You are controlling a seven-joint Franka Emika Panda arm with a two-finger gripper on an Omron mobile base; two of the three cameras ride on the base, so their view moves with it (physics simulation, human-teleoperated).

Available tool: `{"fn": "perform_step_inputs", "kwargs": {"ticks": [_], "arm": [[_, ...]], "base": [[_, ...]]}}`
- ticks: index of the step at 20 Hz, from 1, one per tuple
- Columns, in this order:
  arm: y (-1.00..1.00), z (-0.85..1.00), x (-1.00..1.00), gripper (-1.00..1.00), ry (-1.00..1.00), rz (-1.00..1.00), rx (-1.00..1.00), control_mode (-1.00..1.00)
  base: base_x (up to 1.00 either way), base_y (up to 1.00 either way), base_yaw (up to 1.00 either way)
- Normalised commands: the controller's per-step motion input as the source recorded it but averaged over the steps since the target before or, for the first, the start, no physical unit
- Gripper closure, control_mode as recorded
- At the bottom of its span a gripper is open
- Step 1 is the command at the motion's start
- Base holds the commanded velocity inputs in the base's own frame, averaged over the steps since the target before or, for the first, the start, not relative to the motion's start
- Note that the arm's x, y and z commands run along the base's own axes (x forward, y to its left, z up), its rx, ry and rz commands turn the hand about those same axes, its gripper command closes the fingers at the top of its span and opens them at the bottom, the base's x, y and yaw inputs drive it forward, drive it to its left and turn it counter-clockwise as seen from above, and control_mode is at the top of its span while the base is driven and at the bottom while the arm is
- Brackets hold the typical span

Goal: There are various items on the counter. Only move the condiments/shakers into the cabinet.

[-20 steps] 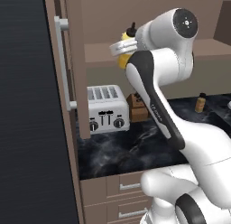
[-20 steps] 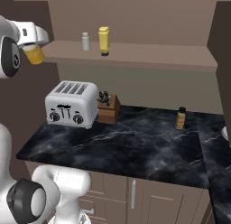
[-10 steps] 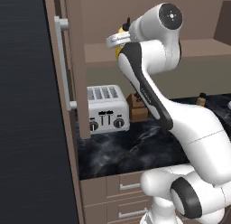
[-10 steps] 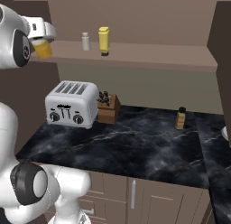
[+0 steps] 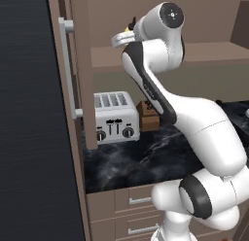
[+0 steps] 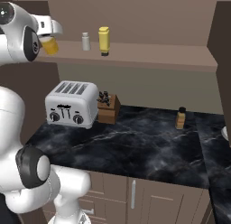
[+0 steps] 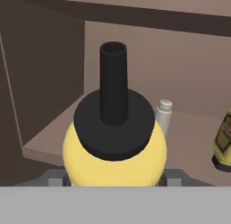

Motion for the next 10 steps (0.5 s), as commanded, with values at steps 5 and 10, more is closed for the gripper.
{"fn": "perform_step_inputs", "kwargs": {"ticks": [5, 10], "arm": [[0.0, -0.14, 0.33, 1.0, 0.0, -0.03, 0.0, -1.0], [0.0, -0.14, 0.33, 1.0, 0.0, -0.03, 0.0, -1.0]], "base": [[0.0, 0.0, 0.0], [0.0, 0.0, 0.0]]}}
